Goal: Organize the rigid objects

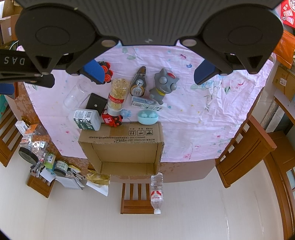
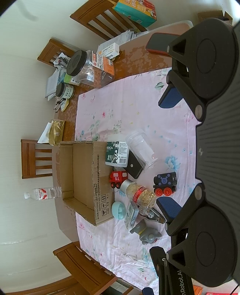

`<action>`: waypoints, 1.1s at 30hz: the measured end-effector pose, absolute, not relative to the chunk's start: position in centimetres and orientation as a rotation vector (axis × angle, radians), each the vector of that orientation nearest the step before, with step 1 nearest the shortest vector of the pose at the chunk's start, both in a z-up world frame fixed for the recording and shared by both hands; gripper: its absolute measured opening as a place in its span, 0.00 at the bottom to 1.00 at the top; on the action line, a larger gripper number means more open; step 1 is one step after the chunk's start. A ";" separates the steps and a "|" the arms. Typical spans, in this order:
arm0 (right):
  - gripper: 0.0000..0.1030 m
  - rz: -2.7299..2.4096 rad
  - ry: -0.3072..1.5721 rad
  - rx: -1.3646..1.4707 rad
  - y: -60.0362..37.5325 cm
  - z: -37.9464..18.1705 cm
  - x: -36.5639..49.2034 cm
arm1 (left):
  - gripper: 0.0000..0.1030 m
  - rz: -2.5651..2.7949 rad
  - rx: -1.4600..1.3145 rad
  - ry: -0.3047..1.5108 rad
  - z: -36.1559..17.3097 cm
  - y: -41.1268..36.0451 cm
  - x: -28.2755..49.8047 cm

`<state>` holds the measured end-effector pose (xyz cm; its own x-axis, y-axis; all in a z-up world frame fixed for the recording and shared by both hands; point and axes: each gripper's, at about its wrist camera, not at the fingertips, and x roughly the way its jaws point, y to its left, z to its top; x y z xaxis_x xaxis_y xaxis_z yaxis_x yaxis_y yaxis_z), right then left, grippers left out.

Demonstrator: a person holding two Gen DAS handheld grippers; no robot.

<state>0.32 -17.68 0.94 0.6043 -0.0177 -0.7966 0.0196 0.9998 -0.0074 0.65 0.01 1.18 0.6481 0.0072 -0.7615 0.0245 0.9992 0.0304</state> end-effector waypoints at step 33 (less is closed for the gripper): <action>1.00 0.057 0.910 -0.054 -18.0 -3.0 2.4 | 0.99 -0.025 0.023 0.862 -5.5 3.6 2.7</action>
<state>2.40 -17.96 -3.00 0.6127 0.0265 -0.7899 -0.0726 0.9971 -0.0228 2.70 3.58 -5.55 0.6506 -0.0128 -0.7593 0.0313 0.9995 0.0100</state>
